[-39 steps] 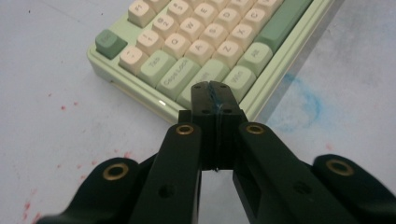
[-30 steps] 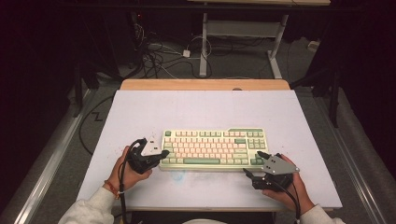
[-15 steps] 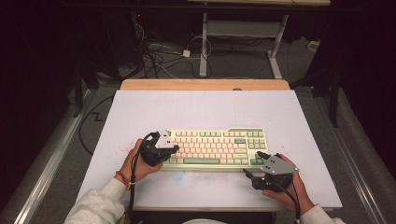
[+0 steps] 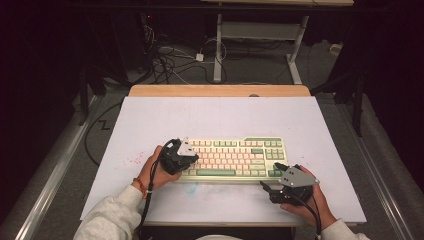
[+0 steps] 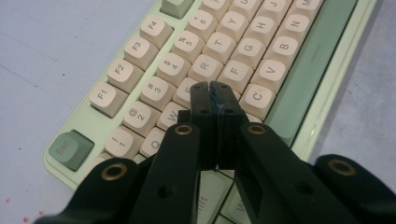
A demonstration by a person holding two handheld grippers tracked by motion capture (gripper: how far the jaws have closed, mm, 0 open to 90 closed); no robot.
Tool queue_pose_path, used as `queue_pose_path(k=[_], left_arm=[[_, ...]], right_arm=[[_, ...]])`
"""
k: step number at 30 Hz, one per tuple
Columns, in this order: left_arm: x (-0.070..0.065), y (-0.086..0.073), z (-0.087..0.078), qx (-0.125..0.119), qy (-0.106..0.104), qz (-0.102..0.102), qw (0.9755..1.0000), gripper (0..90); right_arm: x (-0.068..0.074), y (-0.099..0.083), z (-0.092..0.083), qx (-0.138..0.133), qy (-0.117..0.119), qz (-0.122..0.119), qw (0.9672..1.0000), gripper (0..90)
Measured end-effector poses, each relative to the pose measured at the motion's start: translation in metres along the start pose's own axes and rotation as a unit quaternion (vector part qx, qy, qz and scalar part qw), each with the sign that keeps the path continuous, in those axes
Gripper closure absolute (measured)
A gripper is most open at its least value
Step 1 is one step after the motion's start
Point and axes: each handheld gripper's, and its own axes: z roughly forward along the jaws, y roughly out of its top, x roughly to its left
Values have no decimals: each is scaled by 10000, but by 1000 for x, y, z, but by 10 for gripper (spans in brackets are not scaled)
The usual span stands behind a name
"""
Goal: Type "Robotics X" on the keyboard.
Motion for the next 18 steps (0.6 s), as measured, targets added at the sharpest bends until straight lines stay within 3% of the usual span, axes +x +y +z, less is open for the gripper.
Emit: queue_pose_path(k=[13,18], left_arm=[[1,1,9,191,-47,9,9998,873],[0,1,6,98,9,39,9999,873]], right_arm=[[0,0,0,18,14,-7,10000,241],[1,0,0,24,17,-27,10000,241]])
